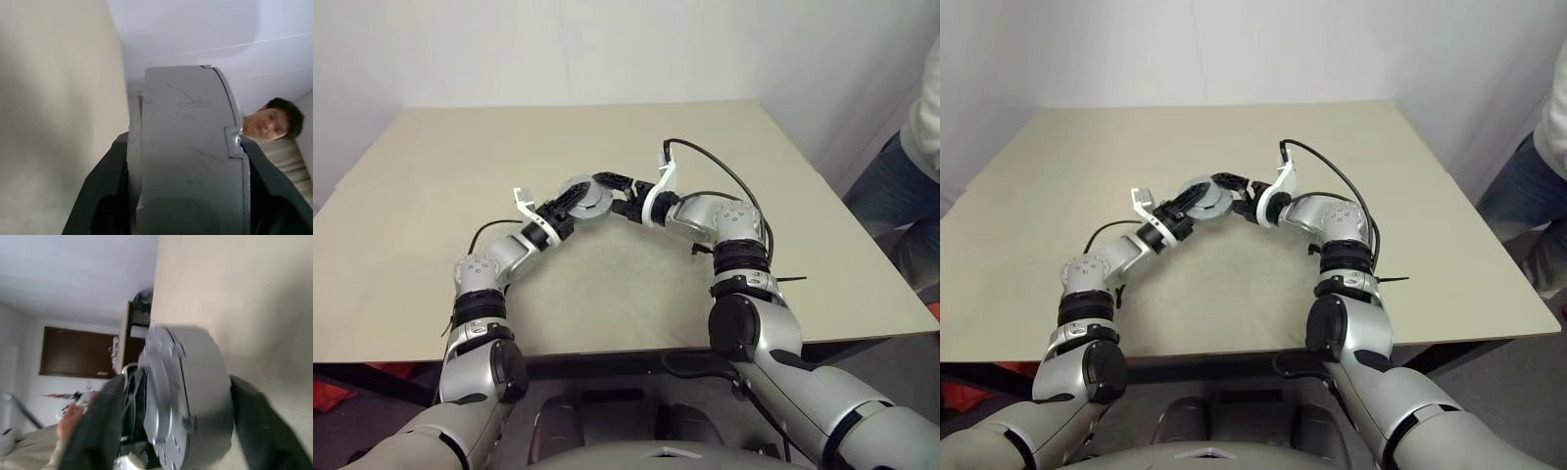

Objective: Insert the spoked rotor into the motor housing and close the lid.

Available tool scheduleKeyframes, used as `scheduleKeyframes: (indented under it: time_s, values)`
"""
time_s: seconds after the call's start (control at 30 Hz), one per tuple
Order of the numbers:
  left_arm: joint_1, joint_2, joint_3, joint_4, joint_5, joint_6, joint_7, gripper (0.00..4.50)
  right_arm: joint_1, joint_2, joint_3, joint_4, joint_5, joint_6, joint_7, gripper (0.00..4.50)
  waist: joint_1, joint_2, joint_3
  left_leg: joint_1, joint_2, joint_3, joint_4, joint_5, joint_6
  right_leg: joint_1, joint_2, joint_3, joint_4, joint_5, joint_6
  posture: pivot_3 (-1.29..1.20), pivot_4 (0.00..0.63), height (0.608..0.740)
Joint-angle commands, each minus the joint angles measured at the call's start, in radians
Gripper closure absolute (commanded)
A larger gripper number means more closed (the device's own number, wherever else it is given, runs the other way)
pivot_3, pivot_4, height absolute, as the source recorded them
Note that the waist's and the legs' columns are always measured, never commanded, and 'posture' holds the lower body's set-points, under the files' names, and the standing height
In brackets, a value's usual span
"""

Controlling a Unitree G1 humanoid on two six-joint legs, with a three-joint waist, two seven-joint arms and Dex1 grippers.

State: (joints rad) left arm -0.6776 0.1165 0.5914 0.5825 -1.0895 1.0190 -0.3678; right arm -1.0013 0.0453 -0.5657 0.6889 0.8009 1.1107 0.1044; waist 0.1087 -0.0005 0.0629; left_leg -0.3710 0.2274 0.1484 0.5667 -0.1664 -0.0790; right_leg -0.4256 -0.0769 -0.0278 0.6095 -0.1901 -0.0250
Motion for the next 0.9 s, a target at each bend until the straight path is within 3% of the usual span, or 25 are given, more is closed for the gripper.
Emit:
scheduleKeyframes:
  time_s: [0.03, 0.2, 0.33, 0.57, 0.9]
  values:
    - [-0.017, 0.005, 0.005, -0.034, -0.007, -0.033, -0.015, 2.16, -0.004, -0.008, 0.035, -0.033, -0.024, -0.058, 0.003, 0.06, 0.0, 0.0, 0.0, 0.0, 0.0, 0.0, 0.0, 0.0, 0.0, 0.0, 0.0, 0.0, 0.0, 0.0, 0.0, 0.0, 0.0, 0.74]
    - [-0.005, 0.023, -0.001, -0.046, 0.073, -0.174, -0.011, 2.16, 0.009, -0.014, 0.057, -0.025, -0.053, -0.113, 0.0, 0.06, -0.001, 0.0, 0.0, 0.0, 0.0, 0.0, 0.0, 0.0, 0.0, 0.0, 0.0, 0.0, 0.0, 0.0, 0.0, 0.0, 0.0, 0.74]
    - [-0.003, 0.084, 0.085, -0.042, 0.122, -0.373, 0.052, 2.16, 0.026, -0.038, 0.063, -0.006, -0.07, -0.144, 0.008, 0.06, -0.009, 0.0, 0.0, 0.0, 0.001, 0.0, 0.001, 0.0, 0.0, 0.0, 0.0, 0.0, 0.0, 0.0, 0.0, 0.0, 0.0, 0.74]
    - [0.03, 0.179, 0.198, 0.005, 0.16, -0.57, 0.171, 2.16, 0.04, -0.07, 0.038, -0.02, -0.038, -0.115, 0.002, 0.06, -0.01, 0.0, 0.0, 0.0, 0.001, 0.0, 0.001, 0.0, 0.0, 0.0, 0.001, 0.0, 0.0, 0.001, 0.001, 0.0, 0.0, 0.74]
    - [0.017, 0.198, 0.199, 0.117, 0.217, -0.628, 0.299, 2.16, 0.035, -0.057, 0.034, -0.025, -0.027, -0.124, 0.003, 0.06, 0.018, -0.005, 0.0, 0.003, 0.001, -0.001, 0.007, 0.0, 0.0, 0.005, 0.0, 0.0, 0.001, 0.002, 0.001, 0.0, 0.0, 0.74]
